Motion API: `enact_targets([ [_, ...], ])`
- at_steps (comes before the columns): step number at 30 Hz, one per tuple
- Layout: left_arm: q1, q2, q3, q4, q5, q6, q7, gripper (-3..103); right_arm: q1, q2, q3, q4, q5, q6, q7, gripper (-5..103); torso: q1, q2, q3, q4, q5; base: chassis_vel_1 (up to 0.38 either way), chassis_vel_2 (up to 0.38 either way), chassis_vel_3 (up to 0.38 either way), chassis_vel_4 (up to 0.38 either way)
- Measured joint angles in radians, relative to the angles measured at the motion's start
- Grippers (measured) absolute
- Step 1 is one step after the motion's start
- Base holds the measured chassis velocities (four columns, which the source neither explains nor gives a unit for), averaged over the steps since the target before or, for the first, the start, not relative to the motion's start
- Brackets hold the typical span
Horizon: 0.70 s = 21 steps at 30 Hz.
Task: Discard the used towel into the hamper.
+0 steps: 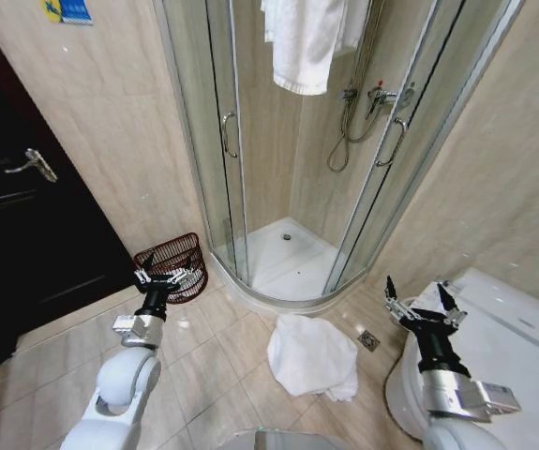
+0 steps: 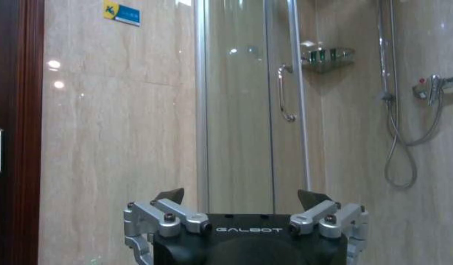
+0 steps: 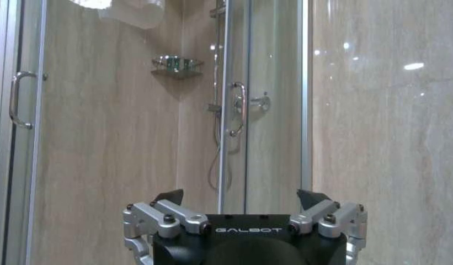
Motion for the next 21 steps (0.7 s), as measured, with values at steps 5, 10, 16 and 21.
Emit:
enact_targets([
  [5,0.003,0.000,-0.001,0.000,0.001,-0.001,0.000,100,-0.001,0.000,0.000,-0.001,0.000,0.001,0.000,100,0.007,0.016,0.009,0.0000,-0.0001,0.000,0.000,0.000,0.000],
  [10,0.004,-0.001,0.000,0.001,0.002,-0.001,0.001,100,-0.002,0.000,0.001,-0.002,0.000,0.003,-0.001,100,0.014,0.032,0.018,0.0000,0.0000,0.000,0.000,0.000,0.000],
  [16,0.004,0.000,-0.001,0.005,0.002,-0.002,0.001,100,-0.001,0.000,0.000,-0.002,0.000,0.003,-0.001,100,0.022,0.049,0.027,0.0000,0.0000,0.000,0.000,0.000,0.000],
  [21,0.001,0.003,-0.004,0.009,-0.001,-0.002,0.001,100,0.002,0.000,-0.001,-0.002,-0.002,0.003,-0.001,100,0.029,0.064,0.035,0.0000,-0.0001,0.000,0.000,0.000,0.000],
])
